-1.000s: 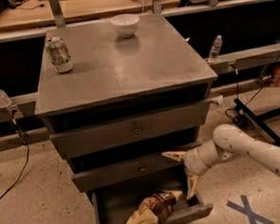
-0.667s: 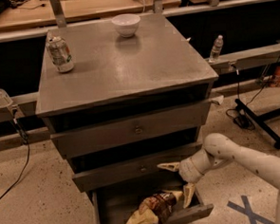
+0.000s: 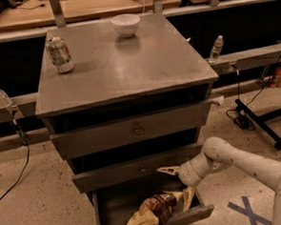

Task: Pick brown chip bag from bottom drawer and place on counter

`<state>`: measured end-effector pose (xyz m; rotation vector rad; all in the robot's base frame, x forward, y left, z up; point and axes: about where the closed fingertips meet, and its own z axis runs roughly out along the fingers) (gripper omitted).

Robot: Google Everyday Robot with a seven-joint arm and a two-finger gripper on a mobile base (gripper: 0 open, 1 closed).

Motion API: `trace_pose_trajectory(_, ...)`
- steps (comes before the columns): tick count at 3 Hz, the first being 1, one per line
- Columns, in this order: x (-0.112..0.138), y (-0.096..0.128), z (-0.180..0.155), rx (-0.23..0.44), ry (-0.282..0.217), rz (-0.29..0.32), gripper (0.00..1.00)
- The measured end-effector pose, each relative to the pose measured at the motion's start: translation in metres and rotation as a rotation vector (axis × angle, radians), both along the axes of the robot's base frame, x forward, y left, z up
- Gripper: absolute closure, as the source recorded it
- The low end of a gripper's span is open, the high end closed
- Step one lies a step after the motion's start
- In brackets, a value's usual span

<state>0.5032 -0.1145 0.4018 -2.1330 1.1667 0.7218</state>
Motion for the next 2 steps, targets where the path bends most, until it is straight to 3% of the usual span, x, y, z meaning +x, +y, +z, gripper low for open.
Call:
trace_pose_trajectory(1,-0.001,0.006,-0.043,-0.022,0.004,0.039,0.00)
trace_pose_trajectory(2,-0.003,0.006,-0.091,-0.123,0.006,0.048,0.00)
